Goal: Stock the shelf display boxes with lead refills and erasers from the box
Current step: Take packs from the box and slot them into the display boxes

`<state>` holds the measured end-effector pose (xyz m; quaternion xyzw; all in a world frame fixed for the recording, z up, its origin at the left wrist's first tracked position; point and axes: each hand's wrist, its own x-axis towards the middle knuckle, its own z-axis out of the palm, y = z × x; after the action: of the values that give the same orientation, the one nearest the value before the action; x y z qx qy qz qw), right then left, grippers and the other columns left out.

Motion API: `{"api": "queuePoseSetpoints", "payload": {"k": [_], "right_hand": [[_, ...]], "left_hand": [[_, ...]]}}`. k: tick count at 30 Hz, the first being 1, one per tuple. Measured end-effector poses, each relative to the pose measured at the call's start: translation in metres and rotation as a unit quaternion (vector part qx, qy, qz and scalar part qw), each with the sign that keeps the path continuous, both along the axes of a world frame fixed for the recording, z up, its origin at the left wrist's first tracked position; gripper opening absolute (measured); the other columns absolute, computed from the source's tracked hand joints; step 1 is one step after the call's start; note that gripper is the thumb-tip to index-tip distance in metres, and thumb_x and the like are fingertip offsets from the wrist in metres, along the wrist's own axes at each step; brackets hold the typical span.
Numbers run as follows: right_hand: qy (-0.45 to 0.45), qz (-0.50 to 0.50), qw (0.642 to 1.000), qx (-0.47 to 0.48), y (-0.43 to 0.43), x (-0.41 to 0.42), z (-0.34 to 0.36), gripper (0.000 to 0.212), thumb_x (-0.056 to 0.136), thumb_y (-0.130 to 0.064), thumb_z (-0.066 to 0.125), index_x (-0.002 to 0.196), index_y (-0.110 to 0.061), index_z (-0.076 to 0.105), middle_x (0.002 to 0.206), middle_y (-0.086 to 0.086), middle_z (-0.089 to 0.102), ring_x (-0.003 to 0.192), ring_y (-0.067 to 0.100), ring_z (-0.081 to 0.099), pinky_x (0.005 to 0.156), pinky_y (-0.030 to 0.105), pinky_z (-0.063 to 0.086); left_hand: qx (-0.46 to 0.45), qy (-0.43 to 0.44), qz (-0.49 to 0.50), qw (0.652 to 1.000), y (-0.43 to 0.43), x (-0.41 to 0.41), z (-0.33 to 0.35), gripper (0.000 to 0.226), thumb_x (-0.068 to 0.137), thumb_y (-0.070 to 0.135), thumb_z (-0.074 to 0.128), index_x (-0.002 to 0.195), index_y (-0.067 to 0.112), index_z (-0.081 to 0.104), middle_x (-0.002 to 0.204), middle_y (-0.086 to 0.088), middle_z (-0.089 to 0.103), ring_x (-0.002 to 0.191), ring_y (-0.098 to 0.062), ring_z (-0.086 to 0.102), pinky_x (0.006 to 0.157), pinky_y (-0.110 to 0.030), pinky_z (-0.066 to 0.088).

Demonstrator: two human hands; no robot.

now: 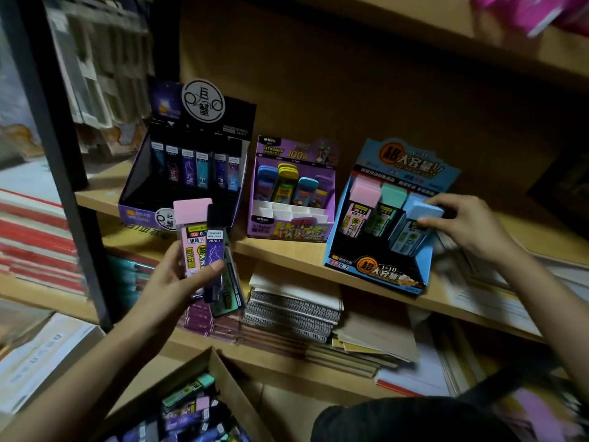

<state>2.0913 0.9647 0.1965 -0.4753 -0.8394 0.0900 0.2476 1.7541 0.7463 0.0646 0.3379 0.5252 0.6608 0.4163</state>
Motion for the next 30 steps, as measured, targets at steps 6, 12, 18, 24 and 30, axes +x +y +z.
{"api": "queuePoseSetpoints", "payload": {"k": [6, 12, 18, 24, 30], "right_hand": [[-0.037, -0.054, 0.992, 0.108, 0.005, 0.001, -0.027, 0.028, 0.08, -0.012, 0.071, 0.104, -0.011, 0.056, 0.106, 0.009, 0.052, 0.099, 0.026, 0.051, 0.081, 0.042, 0.046], [-0.152, -0.124, 0.964, 0.181, -0.003, -0.005, -0.022, 0.035, 0.083, -0.02, 0.067, 0.116, -0.01, 0.059, 0.114, 0.011, 0.049, 0.109, 0.03, 0.04, 0.09, 0.042, 0.035], [0.034, -0.008, 0.996, 0.081, -0.067, -0.064, -0.027, 0.014, 0.089, -0.018, 0.061, 0.103, -0.019, 0.063, 0.107, 0.001, 0.055, 0.106, 0.012, 0.047, 0.09, 0.024, 0.036], [0.209, 0.193, 0.932, -0.225, -0.134, -0.169, -0.064, 0.006, 0.088, -0.027, 0.063, 0.09, -0.029, 0.059, 0.084, -0.005, 0.06, 0.077, 0.011, 0.057, 0.074, 0.032, 0.048], [0.255, 0.159, 0.894, -0.333, -0.135, -0.211, -0.089, 0.033, 0.079, -0.02, 0.074, 0.104, -0.014, 0.053, 0.079, 0.004, 0.051, 0.07, 0.011, 0.05, 0.063, 0.025, 0.044]], "left_hand": [[0.001, -0.004, -0.011, 1.0, 0.0, 0.003, -0.001, 0.055, 0.071, 0.023, 0.067, 0.123, 0.029, 0.052, 0.109, 0.0, 0.068, 0.102, -0.018, 0.064, 0.084, -0.036, 0.049], [0.001, 0.004, -0.026, 1.0, 0.002, 0.009, -0.002, 0.042, 0.069, 0.024, 0.066, 0.108, 0.037, 0.055, 0.098, 0.008, 0.071, 0.09, -0.01, 0.068, 0.073, -0.031, 0.047], [0.01, -0.012, -0.05, 0.999, 0.0, 0.018, 0.003, 0.041, 0.067, 0.02, 0.065, 0.105, 0.032, 0.055, 0.086, 0.013, 0.073, 0.077, -0.006, 0.07, 0.054, -0.017, 0.054], [0.008, -0.015, -0.066, 0.998, -0.007, 0.026, 0.005, 0.047, 0.069, 0.02, 0.067, 0.114, 0.028, 0.055, 0.099, 0.003, 0.073, 0.087, -0.014, 0.071, 0.062, -0.022, 0.057], [-0.009, 0.006, -0.073, 0.997, -0.014, 0.016, 0.001, 0.054, 0.075, 0.024, 0.066, 0.126, 0.024, 0.05, 0.108, -0.005, 0.07, 0.097, -0.022, 0.069, 0.078, -0.036, 0.058]]}}
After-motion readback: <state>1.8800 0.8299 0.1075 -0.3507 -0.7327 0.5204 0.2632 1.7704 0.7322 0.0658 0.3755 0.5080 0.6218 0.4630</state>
